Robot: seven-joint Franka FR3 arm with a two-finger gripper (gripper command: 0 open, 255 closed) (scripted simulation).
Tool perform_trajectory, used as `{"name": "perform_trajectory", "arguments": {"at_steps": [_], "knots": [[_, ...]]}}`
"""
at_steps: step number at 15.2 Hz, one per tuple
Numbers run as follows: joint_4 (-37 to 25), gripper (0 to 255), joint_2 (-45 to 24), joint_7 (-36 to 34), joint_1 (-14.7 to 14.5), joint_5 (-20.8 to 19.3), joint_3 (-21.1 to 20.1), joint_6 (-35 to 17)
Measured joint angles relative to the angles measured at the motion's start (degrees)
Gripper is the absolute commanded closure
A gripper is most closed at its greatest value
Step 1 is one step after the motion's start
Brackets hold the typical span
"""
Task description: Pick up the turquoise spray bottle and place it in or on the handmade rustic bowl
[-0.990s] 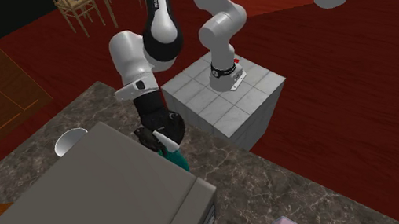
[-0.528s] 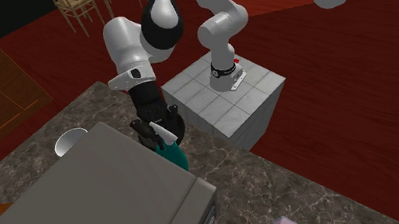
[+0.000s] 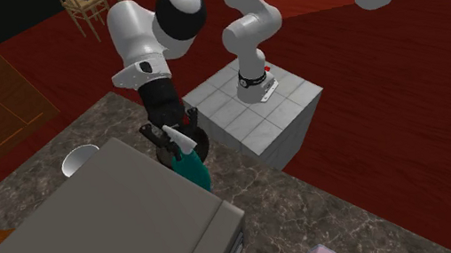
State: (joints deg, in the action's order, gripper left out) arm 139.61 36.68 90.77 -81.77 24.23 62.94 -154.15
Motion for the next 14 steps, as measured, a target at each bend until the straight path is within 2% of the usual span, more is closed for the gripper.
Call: {"name": "perform_trajectory", "arguments": {"at_steps": [3,8,12,14], "knots": [[1.2,255,2.3,-0.3,5.6,-2.1,-2.3,3.1],[3.3,255,7.7,-0.7,16.8,-6.6,-6.0,10.5],[4.2,255,12.2,0.2,24.8,-10.1,-6.7,17.3],[3.3,255,13.7,0.4,27.7,-11.4,-6.8,21.0]]}}
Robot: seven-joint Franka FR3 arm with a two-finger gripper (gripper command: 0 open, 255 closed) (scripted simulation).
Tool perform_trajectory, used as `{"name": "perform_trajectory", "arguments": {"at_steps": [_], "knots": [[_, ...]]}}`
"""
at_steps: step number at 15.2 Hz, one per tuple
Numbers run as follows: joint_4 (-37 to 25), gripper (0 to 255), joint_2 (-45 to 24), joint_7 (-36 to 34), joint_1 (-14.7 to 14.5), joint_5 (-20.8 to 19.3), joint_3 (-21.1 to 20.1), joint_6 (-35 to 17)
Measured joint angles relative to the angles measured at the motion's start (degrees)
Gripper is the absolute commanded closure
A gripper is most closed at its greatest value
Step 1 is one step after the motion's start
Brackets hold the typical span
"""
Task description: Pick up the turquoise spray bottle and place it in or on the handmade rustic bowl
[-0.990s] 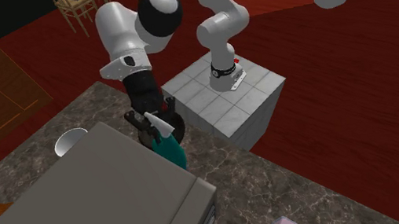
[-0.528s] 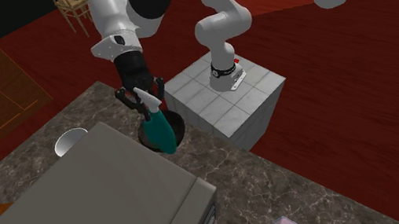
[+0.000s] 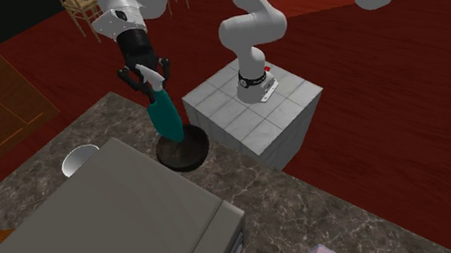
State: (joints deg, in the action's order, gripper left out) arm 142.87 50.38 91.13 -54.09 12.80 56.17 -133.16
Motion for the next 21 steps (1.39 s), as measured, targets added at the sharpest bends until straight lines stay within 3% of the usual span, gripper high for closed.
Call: {"name": "perform_trajectory", "arguments": {"at_steps": [4,21], "knots": [[0.5,255,2.1,1.8,3.5,-1.9,1.4,3.3],[7.2,255,0.7,10.1,0.1,-2.7,11.5,-5.4]]}}
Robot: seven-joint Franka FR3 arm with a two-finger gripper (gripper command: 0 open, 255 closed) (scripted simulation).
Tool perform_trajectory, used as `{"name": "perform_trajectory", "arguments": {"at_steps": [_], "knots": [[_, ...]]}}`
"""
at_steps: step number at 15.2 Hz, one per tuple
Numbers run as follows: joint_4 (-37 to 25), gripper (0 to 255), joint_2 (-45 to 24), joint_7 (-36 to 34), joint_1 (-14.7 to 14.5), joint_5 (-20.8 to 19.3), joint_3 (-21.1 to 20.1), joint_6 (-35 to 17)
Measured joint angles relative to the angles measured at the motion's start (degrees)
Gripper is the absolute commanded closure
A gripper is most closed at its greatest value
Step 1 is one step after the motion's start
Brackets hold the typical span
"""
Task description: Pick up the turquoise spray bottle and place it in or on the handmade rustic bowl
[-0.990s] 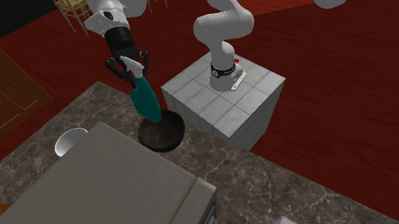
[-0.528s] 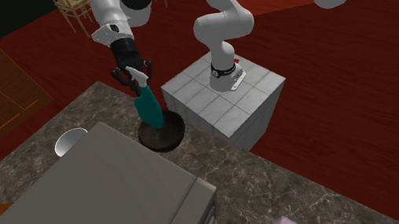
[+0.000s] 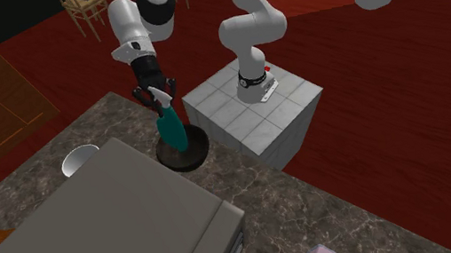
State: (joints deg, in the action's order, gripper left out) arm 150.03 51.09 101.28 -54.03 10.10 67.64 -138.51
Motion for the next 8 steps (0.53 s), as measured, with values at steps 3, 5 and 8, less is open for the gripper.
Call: {"name": "perform_trajectory", "arguments": {"at_steps": [3,5,8], "knots": [[0.1,255,-0.1,0.2,-0.3,0.0,0.3,-0.3],[0.1,255,-0.1,0.2,-0.3,0.0,0.3,-0.4],[0.1,0,-0.1,0.2,-0.3,0.0,0.3,-0.4]]}}
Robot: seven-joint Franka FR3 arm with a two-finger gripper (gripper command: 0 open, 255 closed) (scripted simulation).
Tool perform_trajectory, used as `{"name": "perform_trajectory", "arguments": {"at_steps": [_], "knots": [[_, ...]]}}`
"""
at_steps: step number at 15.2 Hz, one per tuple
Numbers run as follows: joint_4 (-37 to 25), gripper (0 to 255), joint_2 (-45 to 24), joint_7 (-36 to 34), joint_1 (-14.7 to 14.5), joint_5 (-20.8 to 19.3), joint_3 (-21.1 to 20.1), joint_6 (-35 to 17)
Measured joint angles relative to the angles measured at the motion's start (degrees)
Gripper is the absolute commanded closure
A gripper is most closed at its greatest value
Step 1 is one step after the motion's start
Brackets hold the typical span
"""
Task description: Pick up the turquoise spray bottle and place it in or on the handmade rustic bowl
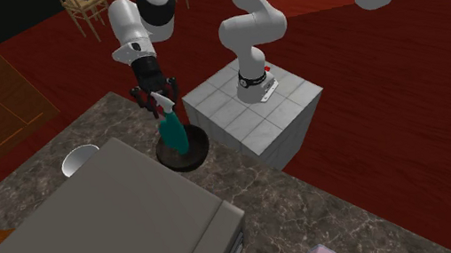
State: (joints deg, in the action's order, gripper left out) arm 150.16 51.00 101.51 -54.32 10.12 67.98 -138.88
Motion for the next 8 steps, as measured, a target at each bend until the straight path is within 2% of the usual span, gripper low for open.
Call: {"name": "perform_trajectory", "arguments": {"at_steps": [5,8], "knots": [[0.0,0,0.0,0.0,0.0,0.0,0.0,0.0],[-1.2,0,1.2,-0.5,3.5,-1.0,-1.5,4.1]]}}
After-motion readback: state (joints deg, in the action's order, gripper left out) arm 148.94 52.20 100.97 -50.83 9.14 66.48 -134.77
